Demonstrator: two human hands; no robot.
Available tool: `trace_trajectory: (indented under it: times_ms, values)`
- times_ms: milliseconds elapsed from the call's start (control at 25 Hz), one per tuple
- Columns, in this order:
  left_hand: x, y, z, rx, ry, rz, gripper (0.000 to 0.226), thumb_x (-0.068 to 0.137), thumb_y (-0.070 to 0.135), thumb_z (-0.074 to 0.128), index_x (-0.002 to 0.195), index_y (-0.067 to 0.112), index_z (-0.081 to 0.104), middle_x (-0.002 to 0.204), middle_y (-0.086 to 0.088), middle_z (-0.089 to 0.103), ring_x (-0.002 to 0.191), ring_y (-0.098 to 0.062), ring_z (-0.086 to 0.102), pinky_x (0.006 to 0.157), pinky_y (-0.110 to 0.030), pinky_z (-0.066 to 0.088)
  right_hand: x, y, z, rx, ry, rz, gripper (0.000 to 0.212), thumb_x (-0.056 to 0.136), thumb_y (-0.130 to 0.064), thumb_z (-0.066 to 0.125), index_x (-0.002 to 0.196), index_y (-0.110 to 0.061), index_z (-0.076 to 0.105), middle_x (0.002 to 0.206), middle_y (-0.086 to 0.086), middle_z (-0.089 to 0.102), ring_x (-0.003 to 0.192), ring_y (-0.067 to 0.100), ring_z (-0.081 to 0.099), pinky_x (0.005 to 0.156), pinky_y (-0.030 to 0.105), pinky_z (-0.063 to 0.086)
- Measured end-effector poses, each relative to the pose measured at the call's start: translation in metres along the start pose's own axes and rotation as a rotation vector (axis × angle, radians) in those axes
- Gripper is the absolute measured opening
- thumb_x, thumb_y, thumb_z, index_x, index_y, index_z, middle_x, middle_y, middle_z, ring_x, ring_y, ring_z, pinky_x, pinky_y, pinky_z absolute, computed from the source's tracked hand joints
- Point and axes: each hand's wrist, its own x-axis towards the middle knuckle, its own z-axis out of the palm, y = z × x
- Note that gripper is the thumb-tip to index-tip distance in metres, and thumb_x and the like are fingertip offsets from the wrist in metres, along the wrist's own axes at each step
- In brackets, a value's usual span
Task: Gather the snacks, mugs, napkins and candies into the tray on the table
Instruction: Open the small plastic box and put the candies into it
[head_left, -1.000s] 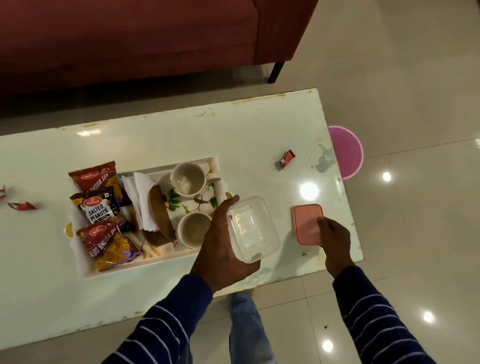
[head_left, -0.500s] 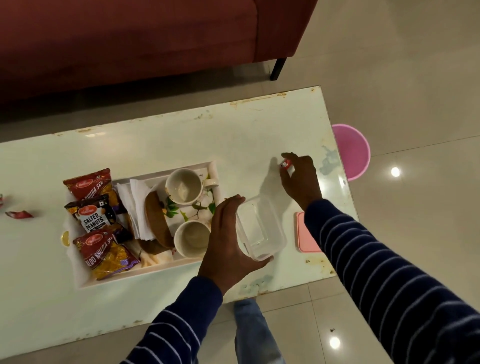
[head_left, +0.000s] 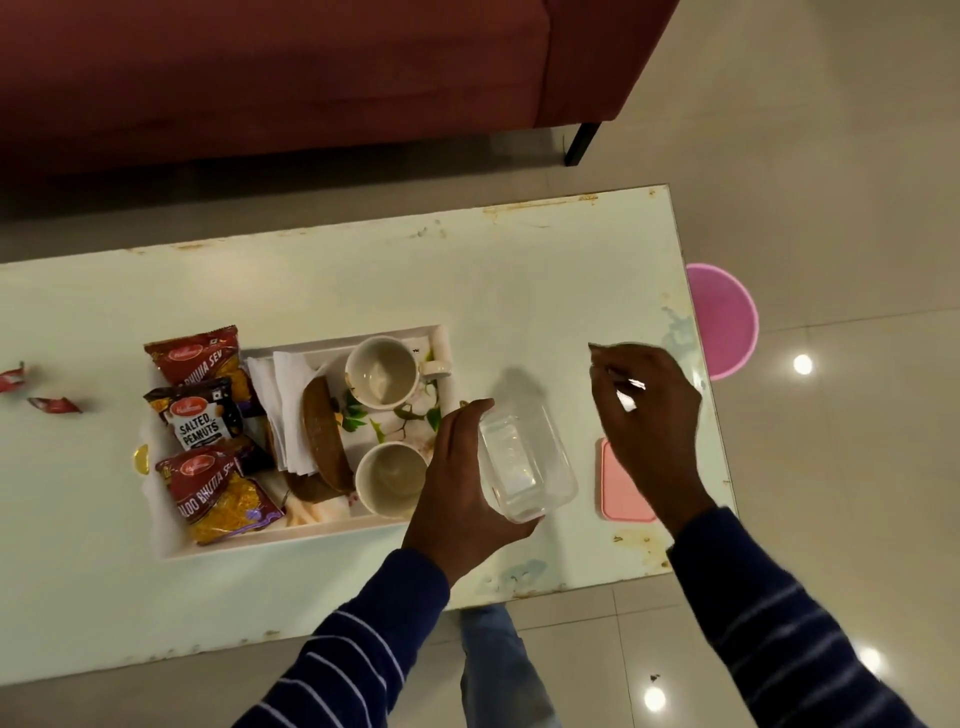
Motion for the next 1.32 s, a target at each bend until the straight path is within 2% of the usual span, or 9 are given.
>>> trace_trajectory:
  times_ms: [200, 400, 560, 640, 840, 960, 1120, 1240, 1320]
  values:
    - [-0.006, 0.009, 0.001, -0.047, 0.0, -0.027, 0.107, 0.052, 0.045, 0.087, 0.14, 0.023, 0.03, 0.136, 0.006, 0.041, 0.128, -0.005, 0.04, 0.104, -0.013, 0.037, -0.07, -0.039, -0.018, -0.093, -0.327, -0.277, 0.027, 0.089, -0.025, 0.067, 0.116, -0.021, 0.068, 0.125, -0.011, 0.062, 0.116, -0.004, 0.055, 0.099, 0.011, 0.041]
    - [-0.03, 0.002, -0.015, 0.145, 0.075, 0.133, 0.101, 0.063, 0.062, 0.077, 0.139, 0.016, 0.03, 0.136, -0.003, 0.049, 0.13, -0.014, 0.044, 0.109, -0.022, 0.037, -0.073, -0.058, -0.014, 0.007, -0.051, -0.19, 0.026, 0.092, -0.026, 0.059, 0.117, -0.02, 0.064, 0.11, -0.008, 0.067, 0.097, 0.005, 0.065, 0.086, 0.016, 0.05]
    - [-0.081, -0.018, -0.046, -0.066, 0.086, -0.095, 0.105, 0.056, 0.08, 0.07, 0.141, 0.049, 0.017, 0.139, 0.026, 0.035, 0.13, 0.01, 0.034, 0.105, -0.004, 0.025, -0.084, -0.096, 0.012, 0.015, -0.092, -0.249, 0.026, 0.09, -0.023, 0.061, 0.115, -0.016, 0.066, 0.102, -0.005, 0.069, 0.09, 0.005, 0.063, 0.082, 0.015, 0.049]
    - [-0.111, -0.033, -0.074, -0.107, 0.102, -0.166, 0.106, 0.053, 0.064, 0.083, 0.138, 0.051, 0.021, 0.136, 0.036, 0.029, 0.126, 0.019, 0.029, 0.103, -0.004, 0.027, -0.093, -0.118, 0.038, 0.029, -0.133, -0.303, 0.027, 0.089, -0.022, 0.062, 0.114, -0.013, 0.068, 0.106, -0.008, 0.067, 0.094, 0.005, 0.063, 0.084, 0.016, 0.049]
    - [-0.162, -0.103, -0.17, -0.078, 0.284, -0.254, 0.103, 0.049, 0.065, 0.085, 0.135, 0.033, 0.037, 0.131, 0.028, 0.045, 0.123, 0.005, 0.045, 0.098, -0.01, 0.041, -0.116, -0.187, 0.133, 0.136, -0.244, -0.245, 0.025, 0.091, -0.021, 0.062, 0.115, -0.015, 0.068, 0.111, -0.01, 0.068, 0.098, 0.01, 0.066, 0.082, 0.022, 0.054]
    - [-0.186, -0.147, -0.234, -0.078, 0.418, -0.312, 0.113, 0.039, 0.045, 0.096, 0.133, 0.037, 0.035, 0.128, 0.036, 0.037, 0.12, 0.014, 0.041, 0.089, 0.0, 0.038, -0.129, -0.23, 0.202, 0.172, -0.358, -0.185, 0.025, 0.091, -0.012, 0.064, 0.116, -0.019, 0.067, 0.105, -0.018, 0.065, 0.093, 0.005, 0.065, 0.076, 0.016, 0.053]
    - [-0.203, -0.206, -0.307, -0.077, 0.531, -0.405, 0.117, 0.039, 0.034, 0.098, 0.138, 0.028, 0.036, 0.13, 0.014, 0.042, 0.118, 0.017, 0.037, 0.085, 0.002, 0.038, -0.139, -0.269, 0.308, 0.027, -0.492, -0.277, 0.025, 0.09, -0.016, 0.064, 0.114, -0.019, 0.069, 0.111, -0.009, 0.068, 0.088, 0.001, 0.062, 0.079, 0.011, 0.049]
    - [-0.202, -0.253, -0.341, -0.126, 0.555, -0.468, 0.116, 0.043, 0.037, 0.097, 0.14, 0.025, 0.034, 0.131, 0.012, 0.041, 0.113, 0.013, 0.041, 0.083, -0.001, 0.039, -0.141, -0.288, 0.393, -0.01, -0.661, -0.292, 0.026, 0.091, -0.019, 0.065, 0.116, -0.019, 0.068, 0.114, -0.005, 0.066, 0.088, 0.007, 0.063, 0.077, 0.025, 0.055]
    - [-0.198, -0.278, -0.353, -0.153, 0.557, -0.467, 0.116, 0.045, 0.038, 0.096, 0.142, 0.022, 0.033, 0.133, 0.01, 0.042, 0.114, 0.008, 0.042, 0.09, -0.01, 0.04, -0.136, -0.289, 0.439, -0.079, -0.701, -0.38, 0.028, 0.09, -0.016, 0.065, 0.118, -0.015, 0.066, 0.118, 0.0, 0.065, 0.099, 0.015, 0.062, 0.088, 0.032, 0.053]
